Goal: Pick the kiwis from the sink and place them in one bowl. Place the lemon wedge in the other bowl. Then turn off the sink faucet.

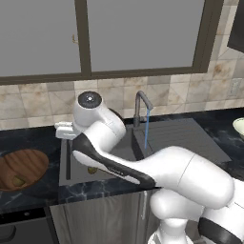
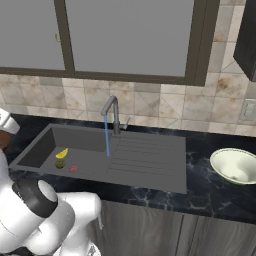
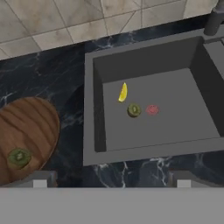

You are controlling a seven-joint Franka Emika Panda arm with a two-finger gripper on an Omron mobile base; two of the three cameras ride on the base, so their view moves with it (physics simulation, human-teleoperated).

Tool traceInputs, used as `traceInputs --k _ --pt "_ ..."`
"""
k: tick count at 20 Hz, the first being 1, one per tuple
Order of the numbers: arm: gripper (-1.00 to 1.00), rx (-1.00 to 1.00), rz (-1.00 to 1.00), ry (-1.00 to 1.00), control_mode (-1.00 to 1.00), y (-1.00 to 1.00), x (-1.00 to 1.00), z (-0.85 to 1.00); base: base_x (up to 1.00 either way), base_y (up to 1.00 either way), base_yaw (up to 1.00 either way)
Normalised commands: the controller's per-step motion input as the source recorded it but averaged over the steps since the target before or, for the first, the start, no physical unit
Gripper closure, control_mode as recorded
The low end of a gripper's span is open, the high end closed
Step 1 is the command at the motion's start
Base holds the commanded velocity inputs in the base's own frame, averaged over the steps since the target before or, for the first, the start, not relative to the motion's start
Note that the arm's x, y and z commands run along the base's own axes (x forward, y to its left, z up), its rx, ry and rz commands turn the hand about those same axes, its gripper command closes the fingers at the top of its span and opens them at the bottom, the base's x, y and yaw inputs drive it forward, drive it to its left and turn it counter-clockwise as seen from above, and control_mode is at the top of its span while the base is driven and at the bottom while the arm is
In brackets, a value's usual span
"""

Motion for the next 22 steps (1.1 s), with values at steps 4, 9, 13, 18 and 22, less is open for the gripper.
traceInputs --k 4,9,13,18,22 --pt "-1.00 0.08 0.00 0.12 -1.00 -1.00 0.00 0.09 0.00 0.00 0.00" --pt "-1.00 0.09 0.00 0.26 -1.00 -0.79 0.00 -0.01 0.00 0.00 0.00" --pt "-1.00 0.01 0.05 0.33 -1.00 -0.17 0.14 -0.07 0.00 0.00 0.00" --pt "-1.00 0.00 0.04 0.37 -1.00 0.00 0.44 -0.01 0.00 0.00 0.00" --pt "-1.00 0.00 0.00 0.14 -1.00 0.00 0.29 -0.01 0.00 0.00 0.00"
